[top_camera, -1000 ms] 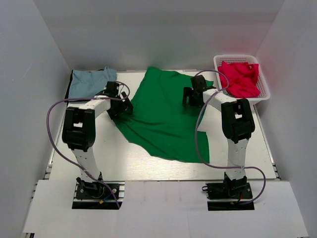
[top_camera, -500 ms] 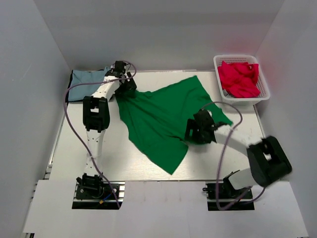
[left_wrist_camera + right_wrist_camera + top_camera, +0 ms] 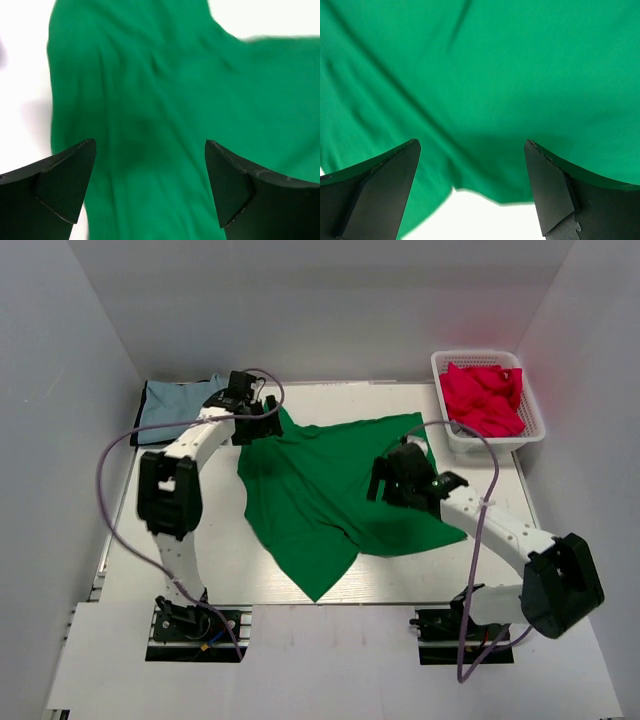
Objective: Fold and stack the t-shirts
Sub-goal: Flatten out the tshirt
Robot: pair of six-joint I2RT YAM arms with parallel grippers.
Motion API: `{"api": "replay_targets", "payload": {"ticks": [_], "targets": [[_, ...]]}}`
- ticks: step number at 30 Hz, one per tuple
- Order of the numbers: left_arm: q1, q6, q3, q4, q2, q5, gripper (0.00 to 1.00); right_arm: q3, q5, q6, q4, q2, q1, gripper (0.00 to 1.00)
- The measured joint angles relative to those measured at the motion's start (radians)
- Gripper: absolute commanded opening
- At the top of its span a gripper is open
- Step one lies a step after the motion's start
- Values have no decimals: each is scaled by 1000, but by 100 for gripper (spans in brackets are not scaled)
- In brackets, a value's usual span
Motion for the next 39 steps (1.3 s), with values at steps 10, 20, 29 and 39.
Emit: {"api": "replay_targets", "payload": {"ticks": [10, 20, 29, 39], "targets": [[-94, -137, -492, 174, -332, -3, 100, 225, 111, -41, 43, 261, -169, 90], [-111, -230, -547, 206, -238, -37, 100, 406, 24, -130, 76, 518, -269, 90], [-75, -262, -466, 100, -176, -278, 100, 261, -3, -130, 97, 507, -307, 90], [2, -147, -364, 34, -111, -352, 100, 136, -41, -105, 129, 401, -310, 90]]}}
